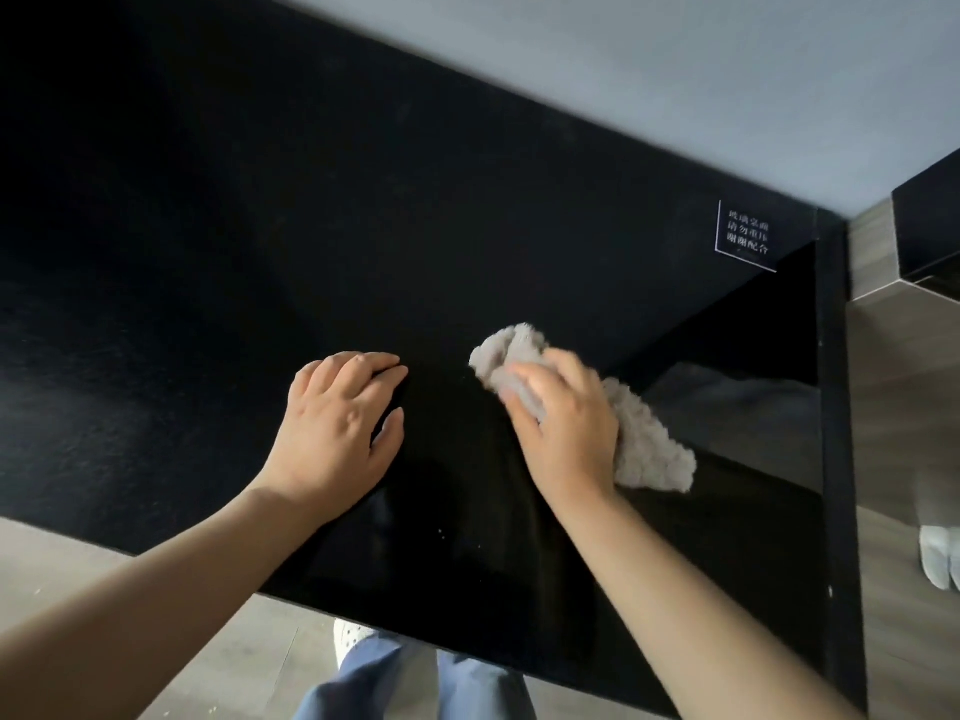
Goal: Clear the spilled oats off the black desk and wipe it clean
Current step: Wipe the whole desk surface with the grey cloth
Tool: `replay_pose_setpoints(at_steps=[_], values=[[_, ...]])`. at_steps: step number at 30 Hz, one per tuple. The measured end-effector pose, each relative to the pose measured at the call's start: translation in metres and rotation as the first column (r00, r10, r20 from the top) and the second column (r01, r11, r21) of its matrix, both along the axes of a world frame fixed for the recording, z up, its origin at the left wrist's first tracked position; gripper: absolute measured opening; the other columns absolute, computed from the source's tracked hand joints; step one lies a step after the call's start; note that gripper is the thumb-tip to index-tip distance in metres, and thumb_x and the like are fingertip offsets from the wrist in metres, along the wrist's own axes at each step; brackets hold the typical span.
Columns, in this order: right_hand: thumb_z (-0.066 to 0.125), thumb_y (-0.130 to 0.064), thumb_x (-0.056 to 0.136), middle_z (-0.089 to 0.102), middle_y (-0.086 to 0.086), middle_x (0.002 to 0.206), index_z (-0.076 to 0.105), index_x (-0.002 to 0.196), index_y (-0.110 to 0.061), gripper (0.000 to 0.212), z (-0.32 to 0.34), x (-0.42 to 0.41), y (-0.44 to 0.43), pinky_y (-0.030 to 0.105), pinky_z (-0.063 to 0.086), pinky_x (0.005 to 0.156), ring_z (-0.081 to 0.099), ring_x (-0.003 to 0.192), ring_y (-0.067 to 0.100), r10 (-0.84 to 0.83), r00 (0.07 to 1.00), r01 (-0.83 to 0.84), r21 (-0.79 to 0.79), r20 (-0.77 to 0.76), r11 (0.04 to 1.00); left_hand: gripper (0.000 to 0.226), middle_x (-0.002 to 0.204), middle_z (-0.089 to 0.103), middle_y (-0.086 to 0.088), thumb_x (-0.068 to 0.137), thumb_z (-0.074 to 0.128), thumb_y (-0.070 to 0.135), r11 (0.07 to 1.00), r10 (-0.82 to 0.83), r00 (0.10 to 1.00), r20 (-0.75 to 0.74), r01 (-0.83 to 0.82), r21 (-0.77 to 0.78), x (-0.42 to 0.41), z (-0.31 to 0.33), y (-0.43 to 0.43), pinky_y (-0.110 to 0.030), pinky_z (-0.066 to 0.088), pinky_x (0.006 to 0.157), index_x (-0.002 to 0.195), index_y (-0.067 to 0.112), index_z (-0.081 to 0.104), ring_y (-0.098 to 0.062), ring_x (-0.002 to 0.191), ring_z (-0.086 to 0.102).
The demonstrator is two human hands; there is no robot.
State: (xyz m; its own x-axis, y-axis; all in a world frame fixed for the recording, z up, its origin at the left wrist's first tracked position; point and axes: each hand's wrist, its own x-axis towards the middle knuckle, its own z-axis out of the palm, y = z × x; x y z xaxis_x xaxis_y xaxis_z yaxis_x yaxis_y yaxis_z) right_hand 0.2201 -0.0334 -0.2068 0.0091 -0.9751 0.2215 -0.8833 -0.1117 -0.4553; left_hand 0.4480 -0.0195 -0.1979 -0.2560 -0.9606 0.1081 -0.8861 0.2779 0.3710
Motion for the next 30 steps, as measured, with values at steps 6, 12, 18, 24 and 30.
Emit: replay_pose_setpoints(at_steps=[6, 12, 18, 24, 30], values=[[0.069, -0.016, 0.086, 0.063, -0.011, 0.106, 0.073, 0.104, -0.020, 0.019, 0.050, -0.019, 0.027, 0.021, 0.049, 0.085, 0.060, 0.101, 0.002, -0.051, 0.904, 0.002, 0.116, 0.425, 0.993, 0.043, 0.130, 0.056, -0.002, 0.090, 0.048, 0.031, 0.998, -0.021, 1.000, 0.011, 0.022, -0.059, 0.011, 0.008, 0.015, -0.041, 0.032, 0.102, 0.124, 0.011, 0.062, -0.023, 0.121, 0.049], [0.064, -0.026, 0.086, 0.061, -0.003, 0.111, 0.070, 0.110, -0.023, 0.024, 0.021, -0.039, -0.034, 0.031, 0.045, 0.082, 0.059, 0.101, 0.021, -0.383, 0.918, 0.382, 0.035, 0.106, 0.924, 0.043, 0.132, 0.056, -0.003, 0.089, 0.050, 0.031, 0.996, -0.033, 0.999, -0.007, 0.033, -0.084, 0.008, 0.002, 0.014, -0.042, 0.031, 0.103, 0.125, 0.010, 0.062, -0.024, 0.122, 0.049], [0.066, -0.031, 0.085, 0.063, -0.004, 0.101, 0.073, 0.102, -0.023, 0.020, 0.004, 0.018, 0.078, 0.025, 0.046, 0.067, 0.060, 0.082, 0.016, -0.140, 0.984, 0.143, -0.019, 0.108, 0.990, 0.044, 0.132, 0.055, -0.003, 0.091, 0.046, 0.032, 0.998, -0.024, 0.999, 0.026, 0.025, -0.061, 0.010, -0.007, 0.014, -0.041, 0.029, 0.104, 0.126, 0.011, 0.060, -0.024, 0.122, 0.047], [0.067, -0.024, 0.087, 0.064, -0.011, 0.106, 0.072, 0.108, -0.020, 0.023, 0.040, 0.021, 0.125, 0.014, 0.048, 0.081, 0.060, 0.096, 0.000, -0.043, 0.945, 0.008, 0.111, 0.325, 0.994, 0.044, 0.131, 0.056, -0.003, 0.091, 0.044, 0.032, 0.997, 0.002, 1.000, 0.016, 0.000, -0.081, 0.006, 0.000, 0.016, -0.042, 0.029, 0.103, 0.126, 0.011, 0.061, -0.025, 0.121, 0.047], [0.067, -0.024, 0.086, 0.061, -0.008, 0.104, 0.070, 0.109, -0.024, 0.023, 0.040, -0.003, 0.055, 0.036, 0.051, 0.086, 0.059, 0.095, 0.011, -0.335, 0.907, 0.319, 0.101, 0.255, 0.942, 0.044, 0.132, 0.055, -0.003, 0.091, 0.044, 0.032, 0.995, -0.019, 1.000, 0.005, 0.019, -0.102, 0.005, 0.005, 0.011, -0.043, 0.029, 0.103, 0.126, 0.010, 0.060, -0.025, 0.122, 0.046]])
